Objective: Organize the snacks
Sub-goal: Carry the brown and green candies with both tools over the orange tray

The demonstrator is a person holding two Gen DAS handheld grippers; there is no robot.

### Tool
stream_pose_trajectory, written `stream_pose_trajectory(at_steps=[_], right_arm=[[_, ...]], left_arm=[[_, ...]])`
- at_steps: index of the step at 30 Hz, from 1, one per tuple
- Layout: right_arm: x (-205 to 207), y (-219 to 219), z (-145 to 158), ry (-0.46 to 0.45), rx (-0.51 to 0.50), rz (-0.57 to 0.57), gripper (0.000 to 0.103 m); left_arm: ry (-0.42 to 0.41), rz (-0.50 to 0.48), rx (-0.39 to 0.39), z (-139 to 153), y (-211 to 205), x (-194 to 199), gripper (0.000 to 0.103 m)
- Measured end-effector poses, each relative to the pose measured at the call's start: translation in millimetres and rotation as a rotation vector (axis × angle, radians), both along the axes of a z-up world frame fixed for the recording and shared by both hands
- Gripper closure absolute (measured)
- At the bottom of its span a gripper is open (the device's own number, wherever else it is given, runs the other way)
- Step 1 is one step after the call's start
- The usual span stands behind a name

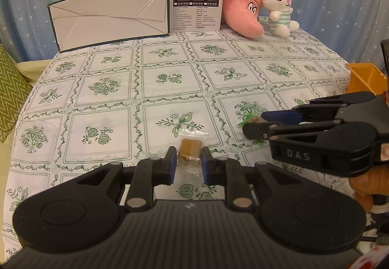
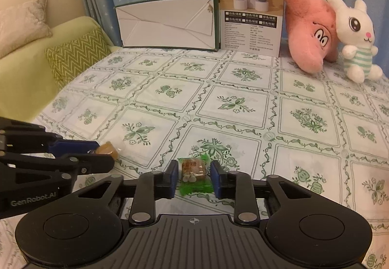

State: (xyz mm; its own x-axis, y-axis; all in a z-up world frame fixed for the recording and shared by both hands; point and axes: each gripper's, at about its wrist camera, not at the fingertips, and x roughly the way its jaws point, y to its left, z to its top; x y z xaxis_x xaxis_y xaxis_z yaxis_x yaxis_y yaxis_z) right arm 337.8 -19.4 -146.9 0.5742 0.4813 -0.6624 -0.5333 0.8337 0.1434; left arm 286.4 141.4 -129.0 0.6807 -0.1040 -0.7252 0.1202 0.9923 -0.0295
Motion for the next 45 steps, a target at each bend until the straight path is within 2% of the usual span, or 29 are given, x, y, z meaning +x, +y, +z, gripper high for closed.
stream_pose_trajectory(at_steps=[4, 9, 15, 23, 35, 45], right_arm=[[-7.2, -4.9, 5.2, -0.026, -0.023, -0.015, 0.081], [-22.0, -24.2, 16.8, -0.028, -0.017, -0.059, 0.081], [-54.6, -54.2, 32.0, -0.011, 0.006, -0.13, 0.081], [-104.7, -100.2, 57.8, 0.003, 0.035, -0.221, 0.081], [-181.2, -154.3, 104.8, 0.017, 0.077, -0.312, 0.081], [-234.4, -195.8, 130.4, -0.002, 0.053, -0.37, 0.081]], left_arm=[[0.0, -0.014, 0.0, 0.4, -4.8, -0.3, 0.084], [-0.008, -0.008, -0.039, 7.6, -8.8, -4.1, 0.084], [-0.045, -0.007, -0.053, 26.7, -26.9, -20.6, 0.084], [-0.079, 0.012, -0.082, 50.6, -58.7, -70.2, 0.084], [-0.068, 0.067, -0.178, 83.0, -105.5, -159.8, 0.084], [-0.059, 0.019, -0.164, 101.3, -140.6, -205.1, 0.084]])
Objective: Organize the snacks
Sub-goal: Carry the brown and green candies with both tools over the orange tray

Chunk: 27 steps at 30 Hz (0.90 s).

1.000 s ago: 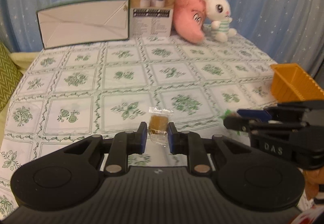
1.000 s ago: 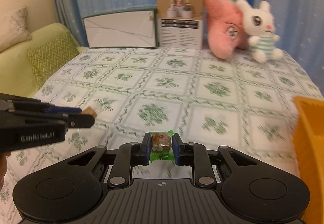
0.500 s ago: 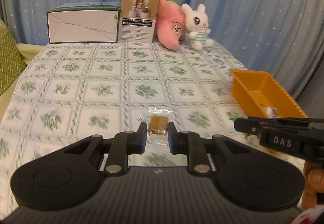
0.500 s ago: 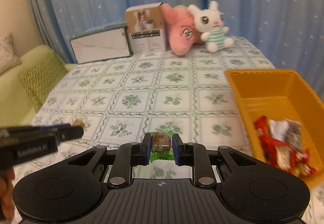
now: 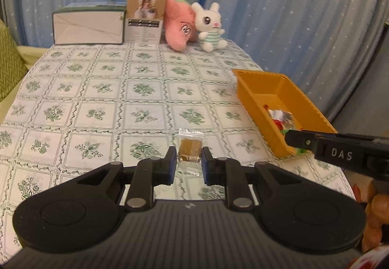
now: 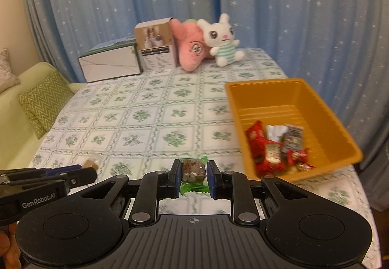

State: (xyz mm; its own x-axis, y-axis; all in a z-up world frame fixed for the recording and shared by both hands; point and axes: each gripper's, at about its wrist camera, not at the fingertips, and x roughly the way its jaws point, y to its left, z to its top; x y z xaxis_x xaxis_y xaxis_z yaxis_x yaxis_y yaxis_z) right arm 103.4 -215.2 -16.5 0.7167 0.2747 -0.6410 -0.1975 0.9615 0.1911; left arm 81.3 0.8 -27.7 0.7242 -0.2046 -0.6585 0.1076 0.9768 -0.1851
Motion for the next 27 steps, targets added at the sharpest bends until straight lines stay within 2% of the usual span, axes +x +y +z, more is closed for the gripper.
stream_pose_trajectory(at_steps=[12, 27], right_arm=[[-27.7, -48.5, 17.0, -0.02, 0.006, -0.082, 0.081], [-32.7, -85.2, 19.2, -0.025, 0.024, -0.151, 0.081]], left_arm=[[-0.024, -0.086, 0.025, 20.2, -38.6, -11.4, 0.084], [-0.03, -0.166, 0.023, 27.1, -77.9, -6.7, 0.084]])
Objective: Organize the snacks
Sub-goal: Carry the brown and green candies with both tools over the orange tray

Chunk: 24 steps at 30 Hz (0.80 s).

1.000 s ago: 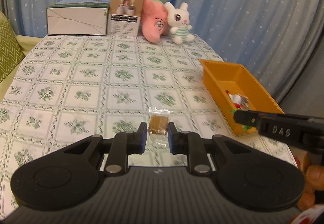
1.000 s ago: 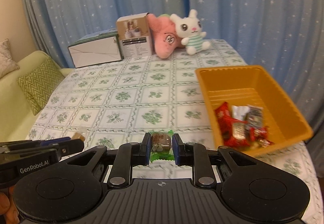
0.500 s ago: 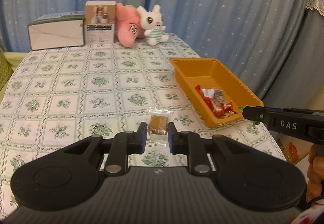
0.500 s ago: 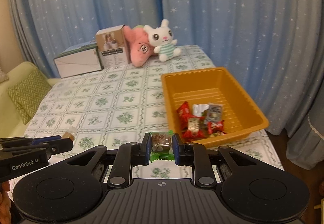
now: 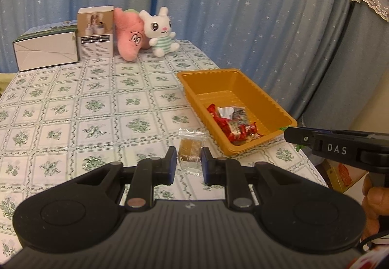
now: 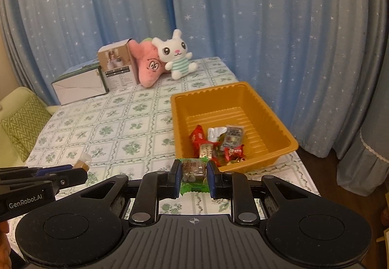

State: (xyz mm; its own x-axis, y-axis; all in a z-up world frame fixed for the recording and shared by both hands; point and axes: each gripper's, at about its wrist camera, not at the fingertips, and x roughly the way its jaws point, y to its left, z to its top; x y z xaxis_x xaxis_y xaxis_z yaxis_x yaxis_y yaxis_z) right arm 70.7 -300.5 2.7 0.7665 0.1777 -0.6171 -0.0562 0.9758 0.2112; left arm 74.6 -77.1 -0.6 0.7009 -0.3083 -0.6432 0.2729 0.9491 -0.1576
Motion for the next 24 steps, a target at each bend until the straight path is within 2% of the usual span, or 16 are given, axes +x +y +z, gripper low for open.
stream_pose_trajectory(at_steps=[13, 24], right_arm=[[11.4, -46.8, 0.4, -0.009, 0.005, -0.089, 0.081], [30.5, -71.9, -6.7, -0.002, 0.014, -0.119, 0.081]], left_arm=[[-0.011, -0.094, -0.012, 3.9, -49.4, 27.5, 0.084], [0.005, -0.146, -0.015, -2.0, -85.3, 54.3, 0.084]])
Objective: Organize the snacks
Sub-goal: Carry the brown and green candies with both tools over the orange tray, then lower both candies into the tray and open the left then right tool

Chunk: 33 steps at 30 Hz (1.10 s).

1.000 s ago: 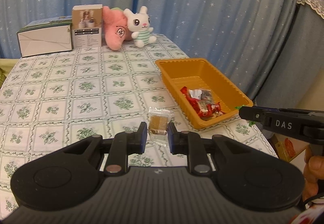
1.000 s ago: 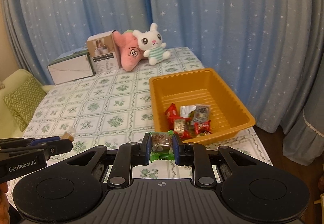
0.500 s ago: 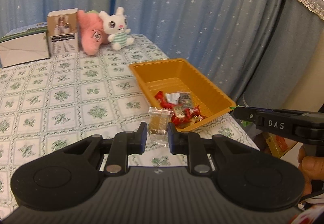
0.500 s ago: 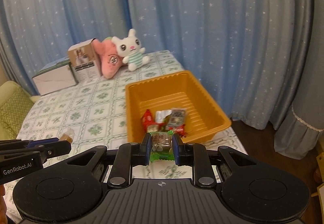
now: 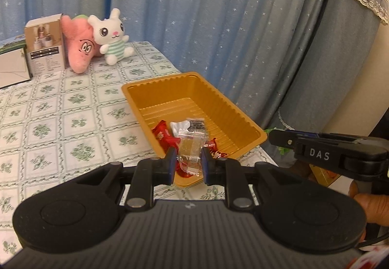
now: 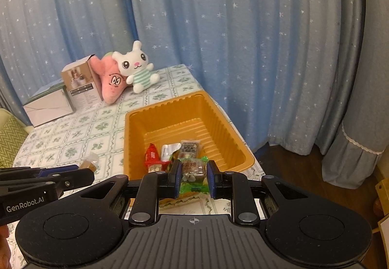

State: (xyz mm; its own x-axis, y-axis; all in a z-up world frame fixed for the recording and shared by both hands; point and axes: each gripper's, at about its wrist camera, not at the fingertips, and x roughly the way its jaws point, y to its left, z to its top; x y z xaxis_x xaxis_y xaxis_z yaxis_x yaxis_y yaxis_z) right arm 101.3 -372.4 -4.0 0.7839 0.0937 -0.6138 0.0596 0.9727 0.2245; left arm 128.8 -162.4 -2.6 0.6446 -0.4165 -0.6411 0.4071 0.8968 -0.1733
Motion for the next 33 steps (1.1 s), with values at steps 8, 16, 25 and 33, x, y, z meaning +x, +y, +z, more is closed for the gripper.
stream_pose_trajectory(at_steps=[8, 16, 25, 33], right_arm=[[18.3, -9.6, -4.5, 0.003, 0.0, 0.001, 0.081], [48.3, -16.7, -13.2, 0.016, 0.0, 0.004, 0.081], [87.4, -18.1, -22.9, 0.035, 0.004, 0.021, 0.081], [109.2, -19.2, -31.2, 0.05, 0.018, 0.012, 0.081]], left_arm=[[0.02, -0.022, -0.011, -7.7, -14.0, 19.0, 0.084], [0.043, -0.033, -0.008, -20.7, -22.1, 48.3, 0.084], [0.048, -0.027, 0.007, -31.1, -25.5, 84.7, 0.084], [0.042, -0.034, 0.008, -35.4, -33.0, 110.9, 0.084]])
